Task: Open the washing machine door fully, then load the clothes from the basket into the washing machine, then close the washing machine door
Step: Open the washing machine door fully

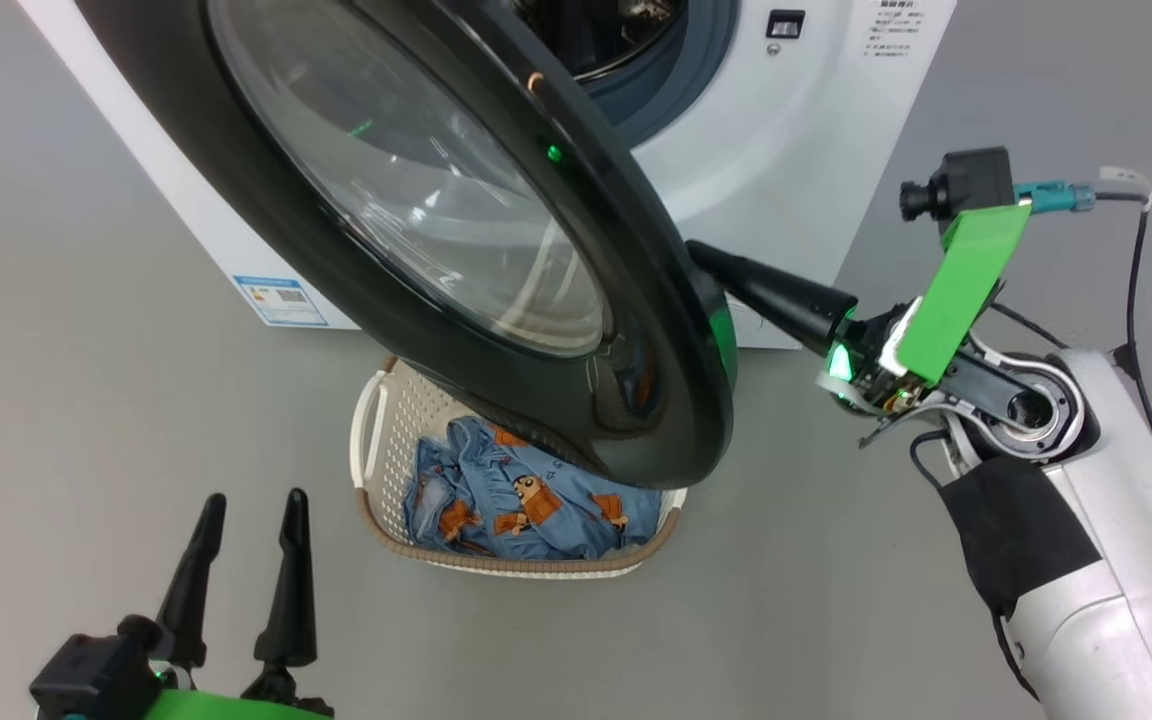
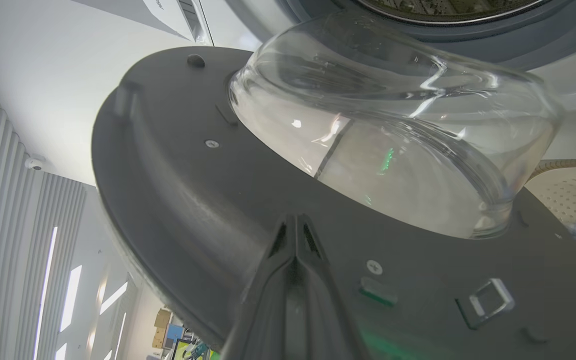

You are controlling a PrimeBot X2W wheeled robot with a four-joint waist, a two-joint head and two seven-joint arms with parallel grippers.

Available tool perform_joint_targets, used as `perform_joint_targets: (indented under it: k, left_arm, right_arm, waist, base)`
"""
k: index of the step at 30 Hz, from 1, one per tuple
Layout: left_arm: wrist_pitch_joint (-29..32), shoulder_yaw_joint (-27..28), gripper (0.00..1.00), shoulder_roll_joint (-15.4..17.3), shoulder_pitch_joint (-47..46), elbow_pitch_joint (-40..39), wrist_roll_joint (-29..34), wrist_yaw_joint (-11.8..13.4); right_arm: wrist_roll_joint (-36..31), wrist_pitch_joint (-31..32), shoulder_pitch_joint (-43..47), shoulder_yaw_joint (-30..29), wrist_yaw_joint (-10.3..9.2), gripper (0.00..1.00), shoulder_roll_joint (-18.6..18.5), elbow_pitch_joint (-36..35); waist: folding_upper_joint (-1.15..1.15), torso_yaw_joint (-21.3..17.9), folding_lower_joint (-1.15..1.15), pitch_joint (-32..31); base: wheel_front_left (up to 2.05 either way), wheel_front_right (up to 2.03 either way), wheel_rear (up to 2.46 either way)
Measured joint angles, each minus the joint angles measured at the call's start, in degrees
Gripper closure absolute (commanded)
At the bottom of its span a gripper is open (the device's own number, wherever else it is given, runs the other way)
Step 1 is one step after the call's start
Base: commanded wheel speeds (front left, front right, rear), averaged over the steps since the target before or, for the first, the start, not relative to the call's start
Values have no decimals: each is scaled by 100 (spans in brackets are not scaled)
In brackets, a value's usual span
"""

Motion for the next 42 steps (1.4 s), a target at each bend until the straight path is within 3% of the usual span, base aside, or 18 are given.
perform_joint_targets:
  k: [25,42]
  left_arm:
    - [0,-115,0,-74,169,97,-1,0]
    - [0,-210,0,-80,166,110,-1,0]
  right_arm:
    - [105,-4,568,861,0,100,353,-213]
    - [534,-519,617,1715,0,100,364,-240]
  waist:
    - [0,271,0,-424]
    - [0,379,0,-454]
  base:
    - [0,0,0]
    - [0,0,0]
